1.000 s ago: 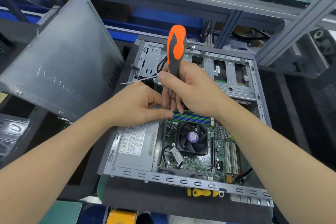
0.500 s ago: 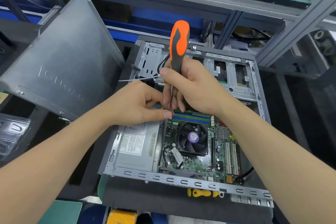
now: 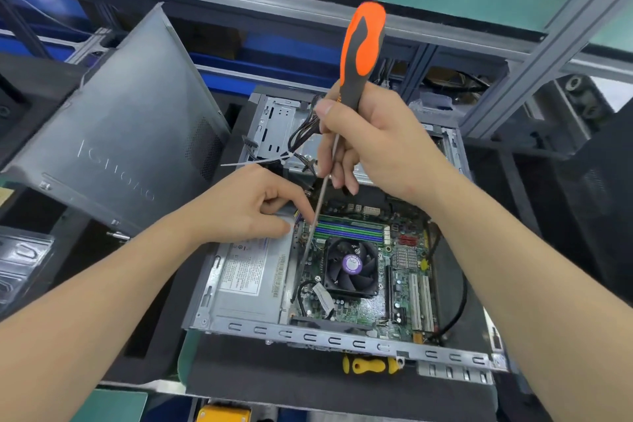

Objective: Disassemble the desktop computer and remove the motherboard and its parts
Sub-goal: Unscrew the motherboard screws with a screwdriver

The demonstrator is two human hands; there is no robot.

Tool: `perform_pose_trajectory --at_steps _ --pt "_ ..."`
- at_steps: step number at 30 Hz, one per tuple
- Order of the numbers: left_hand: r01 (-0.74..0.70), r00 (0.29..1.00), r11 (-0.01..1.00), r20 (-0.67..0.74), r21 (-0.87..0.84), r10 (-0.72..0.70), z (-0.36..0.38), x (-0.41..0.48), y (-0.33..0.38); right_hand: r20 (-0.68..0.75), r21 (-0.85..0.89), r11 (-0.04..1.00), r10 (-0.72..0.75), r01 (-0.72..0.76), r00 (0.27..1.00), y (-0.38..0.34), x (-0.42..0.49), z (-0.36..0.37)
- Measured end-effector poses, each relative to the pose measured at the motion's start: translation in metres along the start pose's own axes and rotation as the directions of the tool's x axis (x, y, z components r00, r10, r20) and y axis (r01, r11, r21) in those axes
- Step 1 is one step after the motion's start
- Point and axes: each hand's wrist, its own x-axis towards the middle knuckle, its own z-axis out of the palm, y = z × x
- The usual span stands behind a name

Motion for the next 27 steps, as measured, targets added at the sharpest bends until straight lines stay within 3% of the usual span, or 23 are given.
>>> perform_pose_trajectory --at_steps 8,13,17,22,27 --pt "0.027 0.999 0.981 0.021 0.192 -0.032 0.008 -0.001 0.013 -0.093 -0.056 0.997 -0.056 0.051 0.994 -0.041 -0.015 -0.034" --pt "0.015 1.000 0.908 0.007 0.419 -0.020 0.019 0.003 0.022 -0.181 -0.067 0.996 -0.066 0.055 0.981 -0.059 -0.029 -0.057" --pt "0.026 1.000 0.866 -0.006 0.499 -0.026 0.035 0.014 0.035 -0.239 -0.089 0.994 -0.082 0.062 0.968 -0.068 -0.041 -0.074" --pt "0.097 0.995 0.852 -0.040 0.514 -0.089 0.046 0.027 0.047 -0.297 -0.101 0.992 -0.101 0.073 0.949 -0.077 -0.055 -0.092" --pt "0.175 0.983 0.905 -0.124 0.388 -0.136 0.058 0.034 0.051 -0.345 -0.086 0.993 -0.107 0.082 0.932 -0.079 -0.068 -0.102"
